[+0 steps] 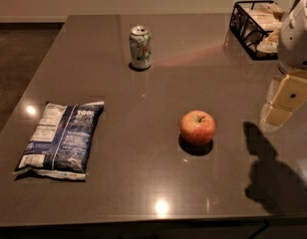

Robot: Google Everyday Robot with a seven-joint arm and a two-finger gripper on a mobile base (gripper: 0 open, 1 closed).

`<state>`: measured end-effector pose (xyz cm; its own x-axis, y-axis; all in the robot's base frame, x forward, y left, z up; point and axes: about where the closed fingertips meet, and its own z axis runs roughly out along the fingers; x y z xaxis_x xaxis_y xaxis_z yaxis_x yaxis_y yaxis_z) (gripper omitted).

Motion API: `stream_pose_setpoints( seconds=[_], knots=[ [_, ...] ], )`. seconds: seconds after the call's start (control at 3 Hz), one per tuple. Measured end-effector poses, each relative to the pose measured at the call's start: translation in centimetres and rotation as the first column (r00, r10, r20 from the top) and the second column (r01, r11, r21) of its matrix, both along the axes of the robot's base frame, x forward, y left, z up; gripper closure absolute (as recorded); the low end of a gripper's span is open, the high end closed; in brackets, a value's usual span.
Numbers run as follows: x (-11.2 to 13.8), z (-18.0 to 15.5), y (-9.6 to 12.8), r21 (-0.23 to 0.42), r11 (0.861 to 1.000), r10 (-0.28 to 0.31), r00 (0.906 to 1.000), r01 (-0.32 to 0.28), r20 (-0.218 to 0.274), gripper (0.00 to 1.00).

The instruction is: Move apple near 7up can

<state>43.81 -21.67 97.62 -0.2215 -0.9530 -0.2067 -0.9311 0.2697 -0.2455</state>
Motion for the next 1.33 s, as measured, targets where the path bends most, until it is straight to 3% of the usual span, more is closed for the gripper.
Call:
stream_pose_setpoints(
  seconds=[0.67, 1.33],
  knots=[
    [0.7, -2.2, 1.7, 0.038, 0.999, 0.017, 0.9998, -0.017, -0.007, 0.0],
    [0.7, -6.3, 4.6, 0.07, 0.996, 0.065, 0.9968, -0.061, -0.048, 0.0]
  ],
)
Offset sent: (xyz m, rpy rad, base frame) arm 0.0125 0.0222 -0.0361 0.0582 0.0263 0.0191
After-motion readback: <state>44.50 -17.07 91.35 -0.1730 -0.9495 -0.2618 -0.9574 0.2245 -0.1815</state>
